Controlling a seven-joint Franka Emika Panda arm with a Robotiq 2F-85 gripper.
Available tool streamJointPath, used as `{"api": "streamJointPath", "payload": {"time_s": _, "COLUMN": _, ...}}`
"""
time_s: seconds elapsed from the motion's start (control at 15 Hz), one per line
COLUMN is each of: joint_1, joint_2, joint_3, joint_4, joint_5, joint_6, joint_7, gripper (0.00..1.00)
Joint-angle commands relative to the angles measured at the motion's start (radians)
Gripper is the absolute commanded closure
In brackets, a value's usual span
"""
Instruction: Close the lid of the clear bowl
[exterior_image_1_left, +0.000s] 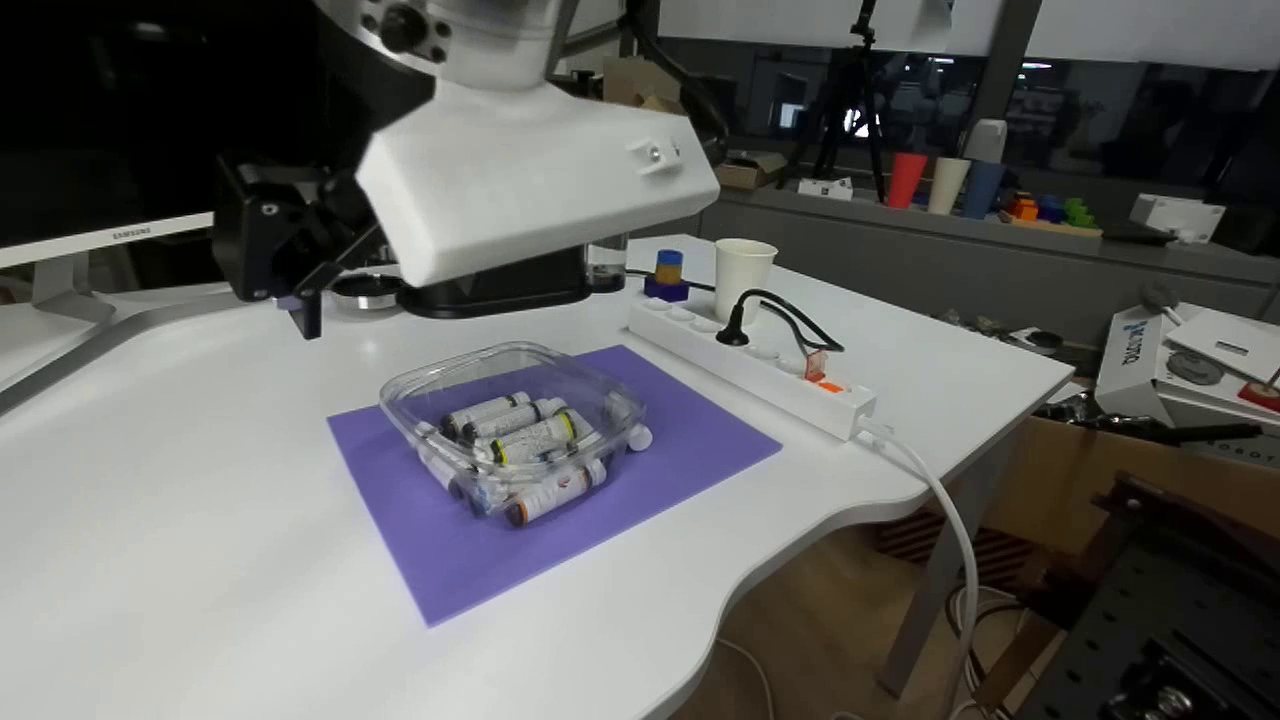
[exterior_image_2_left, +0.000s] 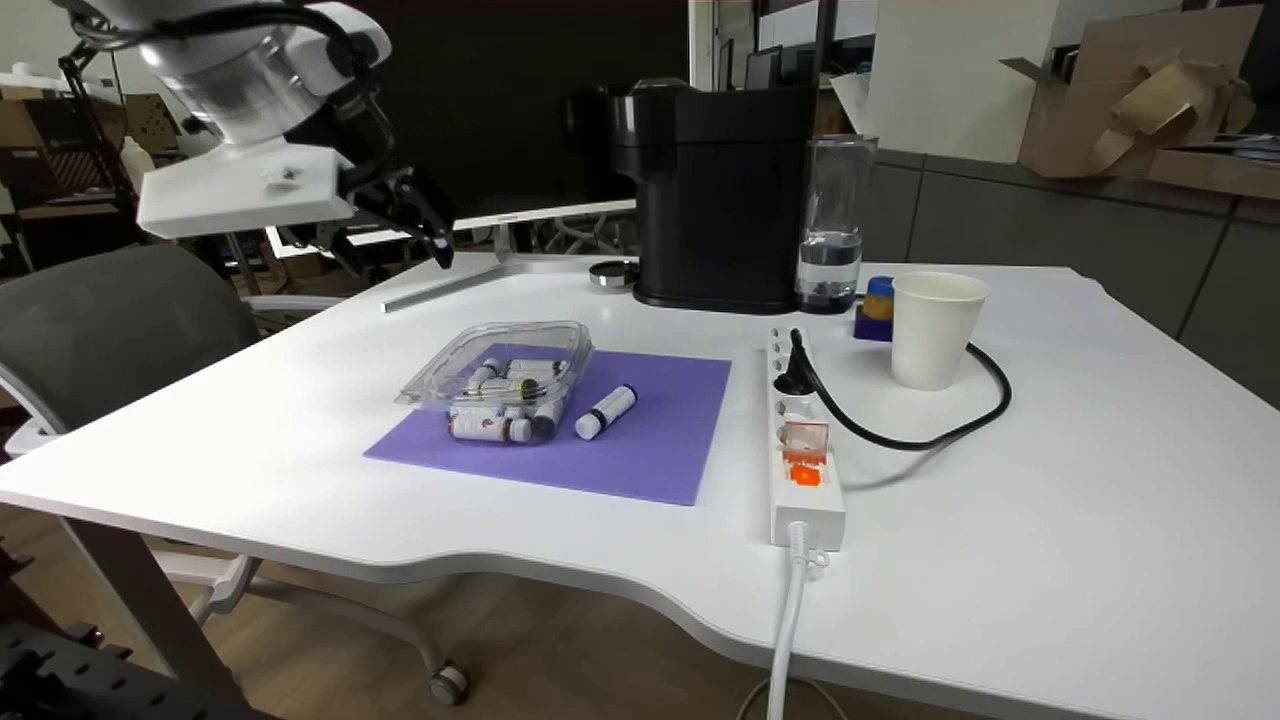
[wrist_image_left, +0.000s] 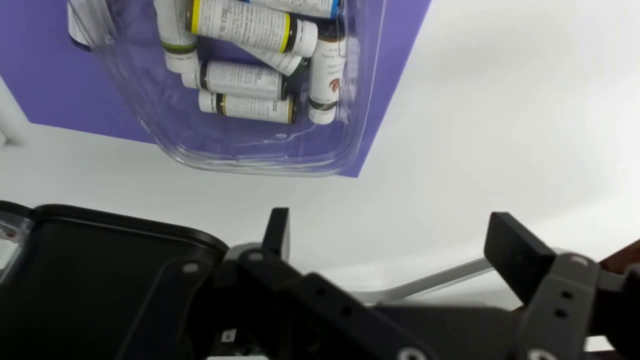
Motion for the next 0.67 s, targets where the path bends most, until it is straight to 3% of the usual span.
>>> {"api": "streamJointPath", "payload": {"time_s": 0.0, "joint_1": 0.140, "joint_2": 0.053, "joint_3": -0.018, "joint_4": 0.079, "joint_5": 0.000, "joint_6": 0.238, "joint_7": 0.240, "gripper": 0.00}}
{"api": "streamJointPath", "payload": {"time_s": 0.13, "joint_1": 0.160, "joint_2": 0.052, "joint_3": 0.028, "joint_4": 0.092, "joint_5": 0.000, "joint_6": 0.370, "joint_7": 0.353, "gripper": 0.00}}
{"api": "streamJointPath", "payload": {"time_s": 0.2, "joint_1": 0.149, "joint_2": 0.110, "joint_3": -0.003, "joint_4": 0.028, "joint_5": 0.000, "joint_6": 0.274, "joint_7": 0.388, "gripper": 0.00}}
{"api": "streamJointPath", "payload": {"time_s": 0.33, "joint_1": 0.128, "joint_2": 0.106, "joint_3": 0.016, "joint_4": -0.014, "joint_5": 0.000, "joint_6": 0.276, "joint_7": 0.438, "gripper": 0.00}}
{"api": "streamJointPath", "payload": {"time_s": 0.6, "joint_1": 0.065, "joint_2": 0.110, "joint_3": -0.022, "joint_4": -0.138, "joint_5": 0.001, "joint_6": 0.256, "joint_7": 0.476, "gripper": 0.00}}
